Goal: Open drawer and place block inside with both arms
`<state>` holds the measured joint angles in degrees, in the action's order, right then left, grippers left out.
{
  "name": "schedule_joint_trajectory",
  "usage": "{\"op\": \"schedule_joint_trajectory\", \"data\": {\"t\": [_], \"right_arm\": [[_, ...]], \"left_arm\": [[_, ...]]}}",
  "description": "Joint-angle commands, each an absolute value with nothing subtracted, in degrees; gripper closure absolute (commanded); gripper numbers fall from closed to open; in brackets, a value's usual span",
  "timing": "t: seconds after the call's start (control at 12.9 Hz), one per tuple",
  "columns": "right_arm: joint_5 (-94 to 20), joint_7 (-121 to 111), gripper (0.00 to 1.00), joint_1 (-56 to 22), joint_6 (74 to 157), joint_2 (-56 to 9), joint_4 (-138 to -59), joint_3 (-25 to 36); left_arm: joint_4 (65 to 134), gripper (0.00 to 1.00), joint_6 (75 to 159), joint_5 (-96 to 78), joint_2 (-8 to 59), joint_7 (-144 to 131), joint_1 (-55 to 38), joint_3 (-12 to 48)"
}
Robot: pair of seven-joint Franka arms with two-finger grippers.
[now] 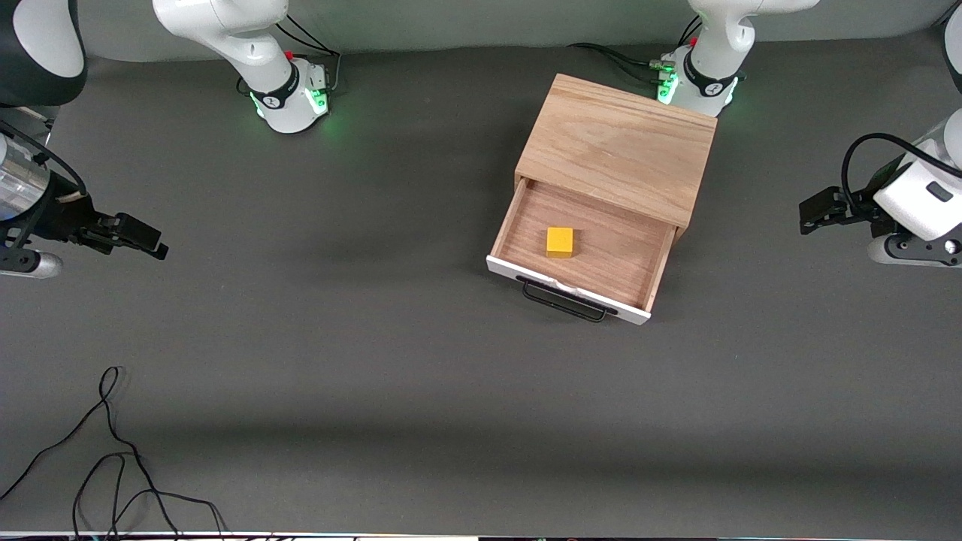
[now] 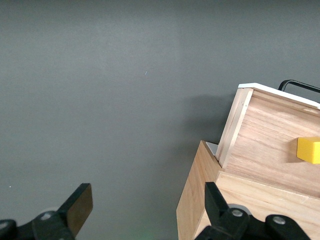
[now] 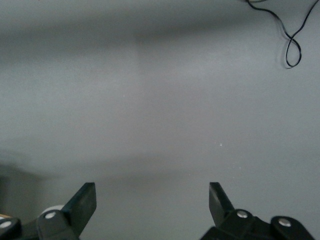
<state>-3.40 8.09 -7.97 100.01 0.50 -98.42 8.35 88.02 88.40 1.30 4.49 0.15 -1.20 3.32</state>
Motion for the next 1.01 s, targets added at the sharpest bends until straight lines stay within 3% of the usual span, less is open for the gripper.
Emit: {"op": "schedule_joint_trajectory", "data": {"t": [0.0, 0.93], "right_arm": [[-2.99, 6.85, 0.0, -8.7, 98.88, 1.67, -99.32, 8.44], [-0.7, 3.87, 0.0, -8.61, 98.0, 1.14, -98.17, 8.52]], "left_arm": [[88.77, 0.0, 88.07, 2.02, 3.52, 0.88, -1.41, 3.25], [88.77, 0.0, 88.07, 2.02, 3.52, 0.88, -1.41, 3.25]]}}
